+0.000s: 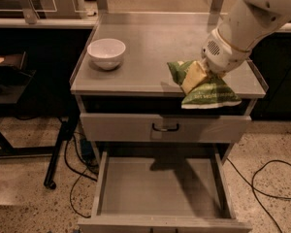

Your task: Place green jalapeno chip bag into middle drawer

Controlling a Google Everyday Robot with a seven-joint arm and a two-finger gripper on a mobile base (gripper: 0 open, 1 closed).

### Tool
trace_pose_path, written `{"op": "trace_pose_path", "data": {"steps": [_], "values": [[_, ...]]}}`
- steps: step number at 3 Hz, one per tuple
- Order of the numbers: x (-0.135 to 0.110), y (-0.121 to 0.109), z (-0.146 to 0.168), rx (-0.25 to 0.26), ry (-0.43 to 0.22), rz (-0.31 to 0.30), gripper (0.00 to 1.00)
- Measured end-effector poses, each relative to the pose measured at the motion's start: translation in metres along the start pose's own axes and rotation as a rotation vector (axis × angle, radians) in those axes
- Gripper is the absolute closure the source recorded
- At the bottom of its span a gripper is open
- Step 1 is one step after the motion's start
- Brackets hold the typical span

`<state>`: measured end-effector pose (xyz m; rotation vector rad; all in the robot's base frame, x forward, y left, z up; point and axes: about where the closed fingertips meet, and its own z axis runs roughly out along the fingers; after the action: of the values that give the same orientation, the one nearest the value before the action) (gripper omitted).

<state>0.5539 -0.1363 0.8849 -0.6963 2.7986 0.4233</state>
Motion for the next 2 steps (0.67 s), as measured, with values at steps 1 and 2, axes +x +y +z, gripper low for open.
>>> {"op": "trace_pose_path", "data": {"steps": [1,2], "values": [[0.031,0.029,0.017,-0.053,0.026,0.014,1.00],[0.071,0.047,0.045,-0.097,0.097,0.028,1.00]]}}
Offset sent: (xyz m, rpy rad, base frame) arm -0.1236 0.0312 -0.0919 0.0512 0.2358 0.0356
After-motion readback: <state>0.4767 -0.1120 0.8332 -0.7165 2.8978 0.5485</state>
